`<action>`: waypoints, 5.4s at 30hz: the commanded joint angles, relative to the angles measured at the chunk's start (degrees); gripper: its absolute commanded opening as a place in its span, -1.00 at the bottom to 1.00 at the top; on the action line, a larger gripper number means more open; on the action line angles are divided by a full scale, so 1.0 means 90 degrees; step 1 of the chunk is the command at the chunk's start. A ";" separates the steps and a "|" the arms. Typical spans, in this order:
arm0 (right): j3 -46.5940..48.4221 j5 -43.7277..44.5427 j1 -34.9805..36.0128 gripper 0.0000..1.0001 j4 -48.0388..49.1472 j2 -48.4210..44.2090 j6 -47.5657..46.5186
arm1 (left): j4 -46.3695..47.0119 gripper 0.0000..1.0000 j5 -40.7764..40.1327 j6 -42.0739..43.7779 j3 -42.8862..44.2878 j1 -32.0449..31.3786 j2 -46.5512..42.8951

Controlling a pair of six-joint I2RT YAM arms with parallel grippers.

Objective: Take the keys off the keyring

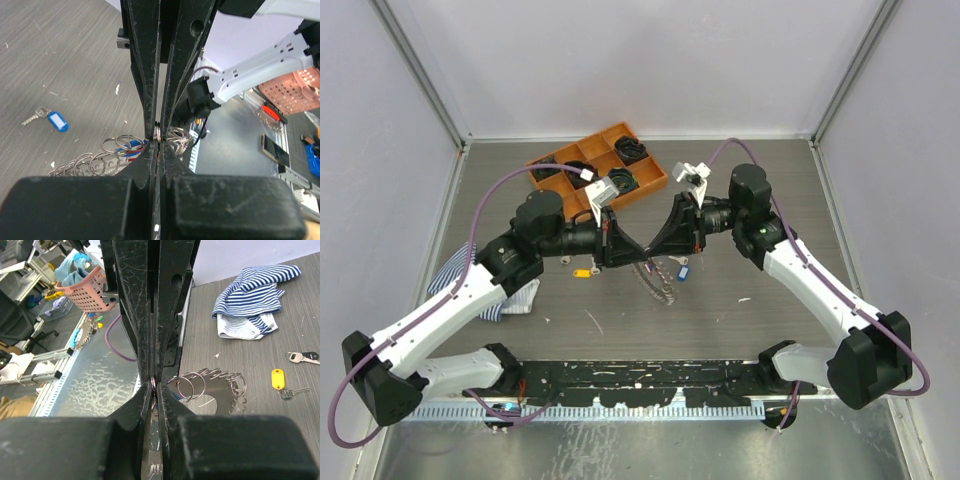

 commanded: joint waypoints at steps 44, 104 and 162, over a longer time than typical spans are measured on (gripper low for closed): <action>-0.0256 -0.0328 0.0227 -0.99 0.1485 -0.0236 0.1017 | 0.1230 0.04 0.0008 -0.0072 -0.0727 0.0581 -0.1325; -0.1864 0.1418 -0.0146 -0.99 0.8279 0.0101 0.5698 | 0.5821 -0.30 0.1122 -0.0263 -0.1945 0.0174 -0.0405; -0.0665 0.3801 -0.3410 -0.99 -0.2904 -0.1364 -0.4257 | 0.3178 -0.25 -0.3258 -0.2987 -0.1297 0.0110 0.4078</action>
